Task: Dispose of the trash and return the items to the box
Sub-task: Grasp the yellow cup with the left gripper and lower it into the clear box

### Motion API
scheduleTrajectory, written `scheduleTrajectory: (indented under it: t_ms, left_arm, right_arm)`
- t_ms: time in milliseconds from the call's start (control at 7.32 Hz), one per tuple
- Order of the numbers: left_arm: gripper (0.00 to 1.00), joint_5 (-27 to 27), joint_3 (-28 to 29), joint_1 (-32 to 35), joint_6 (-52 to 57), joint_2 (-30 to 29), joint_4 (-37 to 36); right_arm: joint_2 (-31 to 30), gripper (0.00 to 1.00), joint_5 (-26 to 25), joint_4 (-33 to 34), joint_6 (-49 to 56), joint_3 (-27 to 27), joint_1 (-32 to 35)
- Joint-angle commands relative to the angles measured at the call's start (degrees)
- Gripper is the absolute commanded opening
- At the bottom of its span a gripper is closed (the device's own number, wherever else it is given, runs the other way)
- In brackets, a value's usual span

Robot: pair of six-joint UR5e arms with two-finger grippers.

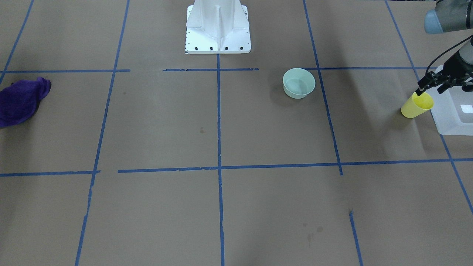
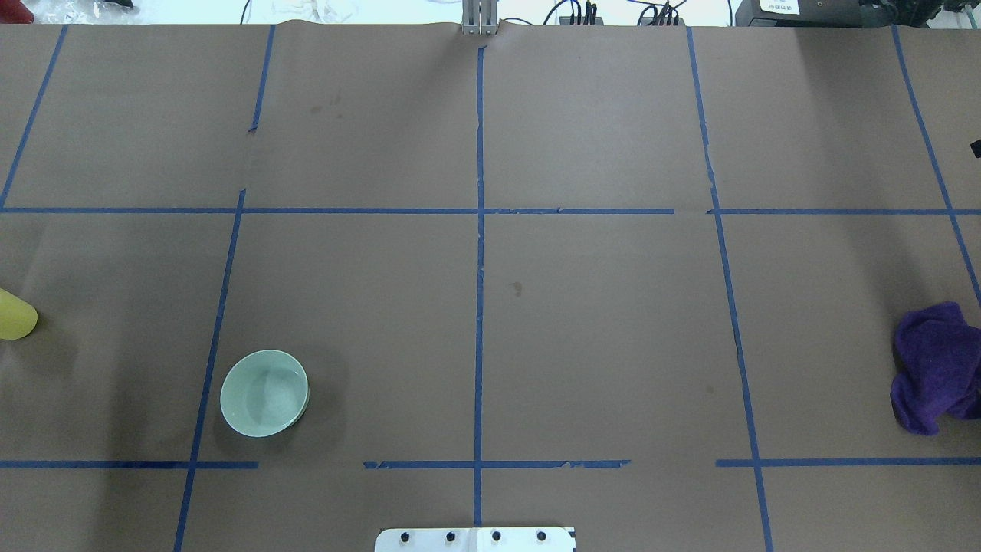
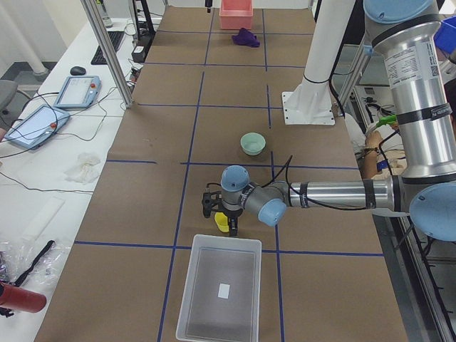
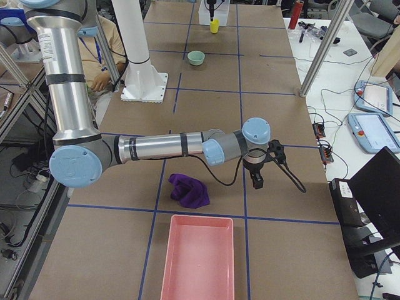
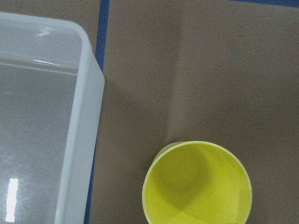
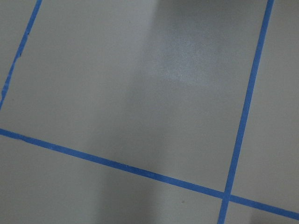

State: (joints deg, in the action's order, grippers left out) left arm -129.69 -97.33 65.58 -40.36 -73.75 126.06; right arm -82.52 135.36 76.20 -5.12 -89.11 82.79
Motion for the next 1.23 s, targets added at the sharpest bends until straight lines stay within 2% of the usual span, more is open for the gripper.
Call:
scheduleTrajectory:
  t_ms: [0,137,1093]
  left_arm:
    - [0.9,0.6,1.3,0.1,-0.1,-0.3,1.6]
    - [0.9,2.8,1.4,0.0,-0.2,-0.6,1.6]
    - [0.87,3.5,3.8,-0.2,-0.6,-4.6,1.2]
  right_arm:
    - [-0.2,1.0,0.1,0.0,0.0,0.1,-0.1]
    - [-0.2,1.0,0.1,0.0,-0.1,0.0,-0.3]
    - [-0.3,1.0,0.2,0.1,-0.1,0.2,-0.8]
